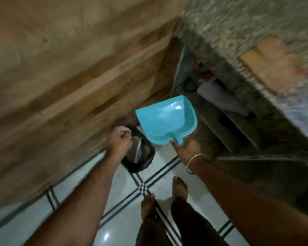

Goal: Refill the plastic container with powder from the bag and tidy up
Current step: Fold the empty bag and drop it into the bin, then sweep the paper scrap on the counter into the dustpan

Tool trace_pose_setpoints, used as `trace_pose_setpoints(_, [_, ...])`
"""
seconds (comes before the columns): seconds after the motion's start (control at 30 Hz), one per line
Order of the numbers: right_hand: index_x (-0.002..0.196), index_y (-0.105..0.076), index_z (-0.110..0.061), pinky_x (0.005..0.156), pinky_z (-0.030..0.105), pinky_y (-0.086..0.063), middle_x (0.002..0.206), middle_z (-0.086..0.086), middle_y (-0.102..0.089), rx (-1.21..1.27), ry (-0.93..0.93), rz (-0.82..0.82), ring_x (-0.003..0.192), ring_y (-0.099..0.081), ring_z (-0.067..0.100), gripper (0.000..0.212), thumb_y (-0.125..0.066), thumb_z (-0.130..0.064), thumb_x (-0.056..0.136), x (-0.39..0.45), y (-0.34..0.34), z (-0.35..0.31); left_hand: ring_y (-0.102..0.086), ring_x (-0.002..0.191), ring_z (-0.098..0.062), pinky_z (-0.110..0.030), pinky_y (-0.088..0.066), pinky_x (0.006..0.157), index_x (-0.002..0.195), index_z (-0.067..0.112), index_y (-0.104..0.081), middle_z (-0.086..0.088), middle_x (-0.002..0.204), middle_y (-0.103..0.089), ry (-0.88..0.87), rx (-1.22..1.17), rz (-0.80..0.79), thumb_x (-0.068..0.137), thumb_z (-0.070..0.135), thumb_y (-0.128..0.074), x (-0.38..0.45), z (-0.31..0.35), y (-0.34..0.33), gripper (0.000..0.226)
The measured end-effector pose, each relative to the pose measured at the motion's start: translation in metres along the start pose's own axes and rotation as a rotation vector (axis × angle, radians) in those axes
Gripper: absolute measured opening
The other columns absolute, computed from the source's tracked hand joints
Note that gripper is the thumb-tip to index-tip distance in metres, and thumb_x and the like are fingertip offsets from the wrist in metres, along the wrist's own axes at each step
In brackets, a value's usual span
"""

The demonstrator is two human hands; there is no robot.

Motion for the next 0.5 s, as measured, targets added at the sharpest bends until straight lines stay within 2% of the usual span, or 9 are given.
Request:
trace_pose_setpoints(0.1, [0.1,-0.076,-0.012,0.077,0.036,-0.057,0.089,0.006,-0.077,0.036,0.005,0.036,0.09,-0.074,0.025,0.045,-0.071,-0.055,0.089,-0.053,0.058,-0.035,-0.076,0.086,-0.033,-0.053,-0.064,0.087,0.088,0.028,-0.071,-0.002,0.083,-0.077,-0.126,-0.034,0.012,0.082,0.049,-0.063,-0.045,0.104,0.036,0.023])
trace_pose_setpoints(0.17, [0.1,-0.075,-0.016,0.078,0.038,-0.06,0.087,0.001,-0.076,0.087,0.009,0.07,0.086,-0.074,0.021,0.047,-0.069,-0.06,0.086,-0.087,0.098,-0.054,-0.076,0.078,-0.03,-0.053,-0.063,0.082,0.089,0.033,-0.071,-0.001,0.076,-0.076,-0.212,-0.063,0.037,0.084,0.054,-0.066,-0.073,0.168,0.055,0.023])
trace_pose_setpoints(0.23, [0.099,-0.076,-0.018,0.078,0.038,-0.06,0.087,-0.002,-0.076,0.1,0.035,0.116,0.083,-0.073,0.017,0.044,-0.068,-0.06,0.087,-0.115,0.138,-0.072,-0.071,0.072,-0.026,-0.048,-0.061,0.078,0.09,0.022,-0.07,-0.001,0.073,-0.074,-0.268,-0.052,-0.001,0.095,0.043,-0.069,-0.1,0.222,0.057,0.022])
trace_pose_setpoints(0.33, [0.096,-0.077,-0.017,0.076,0.036,-0.061,0.086,-0.002,-0.076,0.118,0.028,0.219,0.082,-0.073,0.015,0.045,-0.069,-0.06,0.086,-0.147,0.202,-0.082,-0.065,0.069,-0.023,-0.04,-0.054,0.073,0.088,0.014,-0.067,-0.003,0.071,-0.069,-0.399,-0.036,-0.09,0.102,0.029,-0.069,-0.136,0.292,0.039,0.02])
trace_pose_setpoints(0.43, [0.097,-0.076,-0.012,0.078,0.04,-0.06,0.091,0.006,-0.077,0.12,-0.03,0.34,0.089,-0.074,0.024,0.052,-0.07,-0.062,0.084,-0.166,0.262,-0.071,-0.06,0.063,-0.02,-0.033,-0.049,0.07,0.09,0.014,-0.066,-0.006,0.07,-0.066,-0.479,-0.037,-0.196,0.102,0.021,-0.069,-0.166,0.343,0.002,0.015])
trace_pose_setpoints(0.5, [0.102,-0.075,-0.011,0.079,0.04,-0.059,0.099,0.011,-0.077,0.146,-0.081,0.387,0.096,-0.072,0.03,0.051,-0.07,-0.059,0.087,-0.174,0.293,-0.051,-0.063,0.064,-0.023,-0.038,-0.054,0.072,0.086,0.016,-0.066,-0.006,0.072,-0.07,-0.531,0.017,-0.25,0.096,0.032,-0.072,-0.178,0.366,-0.033,0.019])
Point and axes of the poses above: each hand's wrist, its own x-axis towards the middle knuckle, its own y-axis out of the back of the hand, z = x × y, the point moved 9 cm from there along x, towards the middle knuckle
